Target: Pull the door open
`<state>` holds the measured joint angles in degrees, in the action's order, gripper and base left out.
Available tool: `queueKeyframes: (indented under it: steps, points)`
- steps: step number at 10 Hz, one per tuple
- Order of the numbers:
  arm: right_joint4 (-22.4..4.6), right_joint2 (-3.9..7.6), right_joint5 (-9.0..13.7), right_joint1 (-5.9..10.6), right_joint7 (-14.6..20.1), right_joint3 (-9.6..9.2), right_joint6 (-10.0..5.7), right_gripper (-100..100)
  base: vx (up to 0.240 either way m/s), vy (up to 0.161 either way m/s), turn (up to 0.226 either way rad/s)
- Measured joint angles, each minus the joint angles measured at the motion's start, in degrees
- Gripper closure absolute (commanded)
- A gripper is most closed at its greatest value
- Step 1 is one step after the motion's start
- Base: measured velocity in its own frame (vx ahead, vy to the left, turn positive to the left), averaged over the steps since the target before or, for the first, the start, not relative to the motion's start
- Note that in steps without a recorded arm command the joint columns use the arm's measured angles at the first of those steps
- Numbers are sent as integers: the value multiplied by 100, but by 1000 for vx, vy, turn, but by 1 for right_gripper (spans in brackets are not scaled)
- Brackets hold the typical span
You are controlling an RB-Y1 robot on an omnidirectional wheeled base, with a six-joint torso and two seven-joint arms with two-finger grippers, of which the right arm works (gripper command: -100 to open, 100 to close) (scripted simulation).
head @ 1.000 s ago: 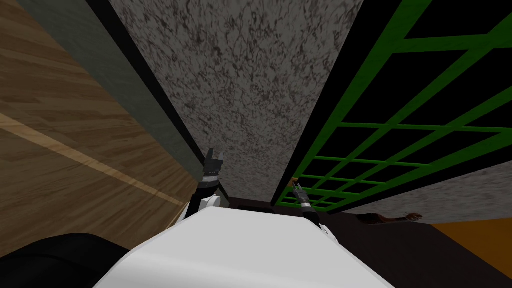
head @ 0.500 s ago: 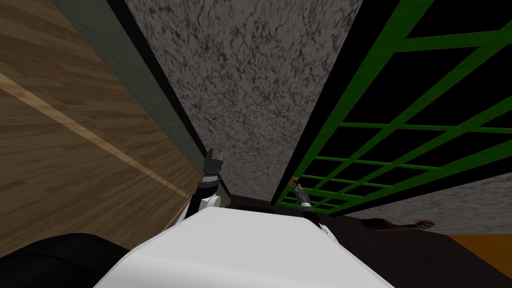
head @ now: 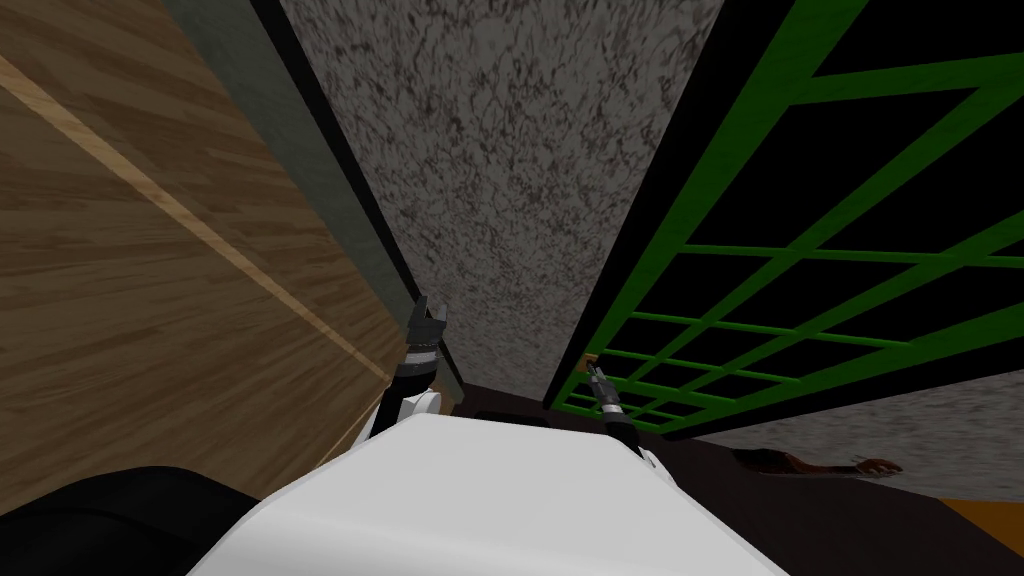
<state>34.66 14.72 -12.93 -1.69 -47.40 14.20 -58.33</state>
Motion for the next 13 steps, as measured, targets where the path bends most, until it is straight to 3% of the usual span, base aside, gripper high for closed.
queueKeyframes:
  steps: [2, 3, 7, 9, 10, 11, 13]
  points:
    - [4, 0, 121, -7, 323, -30, 22, 100, -62, -25, 87]
    - [3, -4, 179, -2, 486, -51, 28, -100, -34, 21, -21]
    - [-9, 105, 34, -207, -10, 60, -161, -100, -17, 65, -65]
    - [-97, 156, -55, -311, -370, 135, -340, -100, -29, 74, -64]
    - [20, 180, -108, -425, -529, 164, -345, -100, -25, 71, -55]
    - [-118, 237, -150, -420, -704, 207, -443, -100, -18, 61, -51]
    - [-11, 265, -242, -618, -1034, 268, -541, -100, -25, 58, -58]
